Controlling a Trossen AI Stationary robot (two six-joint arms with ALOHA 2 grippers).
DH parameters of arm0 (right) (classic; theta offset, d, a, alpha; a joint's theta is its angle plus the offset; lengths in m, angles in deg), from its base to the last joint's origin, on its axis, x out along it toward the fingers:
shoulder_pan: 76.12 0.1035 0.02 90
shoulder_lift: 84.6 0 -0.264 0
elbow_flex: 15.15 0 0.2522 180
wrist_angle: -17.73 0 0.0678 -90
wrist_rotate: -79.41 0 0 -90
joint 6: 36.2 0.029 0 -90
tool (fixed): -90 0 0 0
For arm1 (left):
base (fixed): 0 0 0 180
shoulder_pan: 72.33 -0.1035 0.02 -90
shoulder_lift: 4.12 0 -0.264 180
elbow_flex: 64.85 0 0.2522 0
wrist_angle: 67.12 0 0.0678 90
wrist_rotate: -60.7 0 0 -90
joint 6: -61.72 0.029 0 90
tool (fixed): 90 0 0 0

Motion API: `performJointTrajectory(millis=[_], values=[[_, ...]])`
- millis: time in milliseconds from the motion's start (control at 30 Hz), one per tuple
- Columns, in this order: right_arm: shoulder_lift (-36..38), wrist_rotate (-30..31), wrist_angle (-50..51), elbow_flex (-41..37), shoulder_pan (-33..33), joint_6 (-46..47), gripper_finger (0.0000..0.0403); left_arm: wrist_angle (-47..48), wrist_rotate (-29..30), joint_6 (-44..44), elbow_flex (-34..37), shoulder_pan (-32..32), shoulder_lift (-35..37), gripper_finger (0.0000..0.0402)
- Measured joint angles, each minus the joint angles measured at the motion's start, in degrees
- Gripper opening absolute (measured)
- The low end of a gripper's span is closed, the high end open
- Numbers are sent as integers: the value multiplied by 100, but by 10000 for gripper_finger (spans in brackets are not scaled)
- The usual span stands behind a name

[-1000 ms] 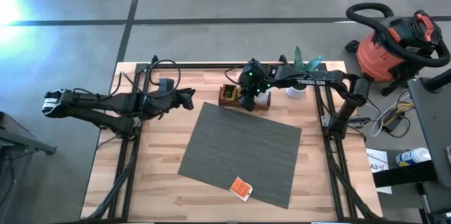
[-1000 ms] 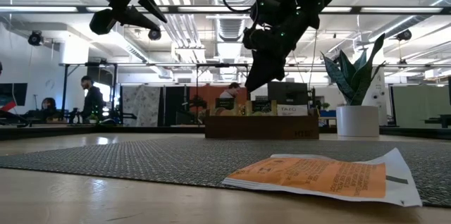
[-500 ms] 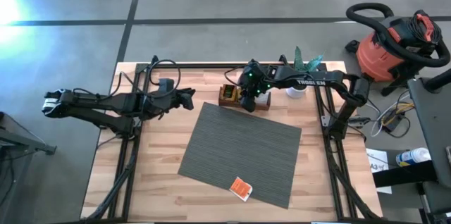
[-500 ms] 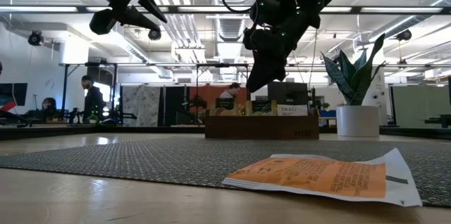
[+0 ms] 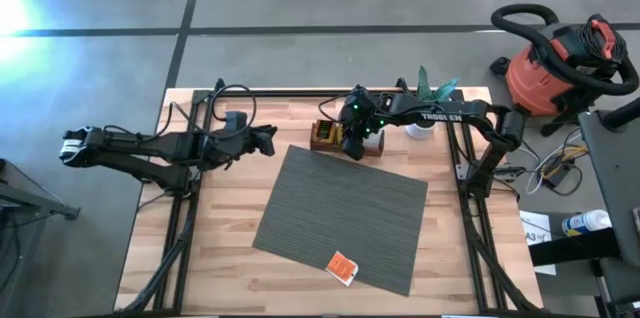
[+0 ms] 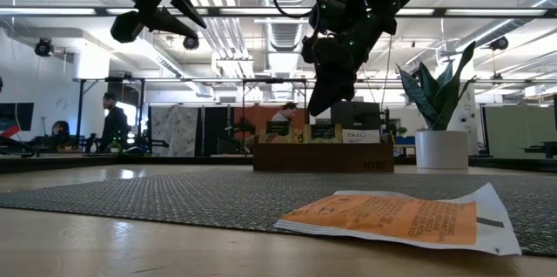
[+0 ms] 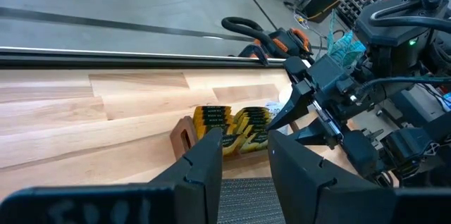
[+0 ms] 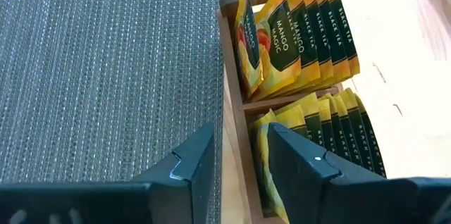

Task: Pick & Place Tea
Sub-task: Put the white orange tea bag into the right section of the wooden organizer

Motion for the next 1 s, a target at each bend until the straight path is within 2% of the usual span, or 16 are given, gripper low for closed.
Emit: performJointTrajectory(millis=[1000], values=[[0, 0, -72, 0, 9, -45, 119, 0, 0, 0, 0, 0, 0, 110]])
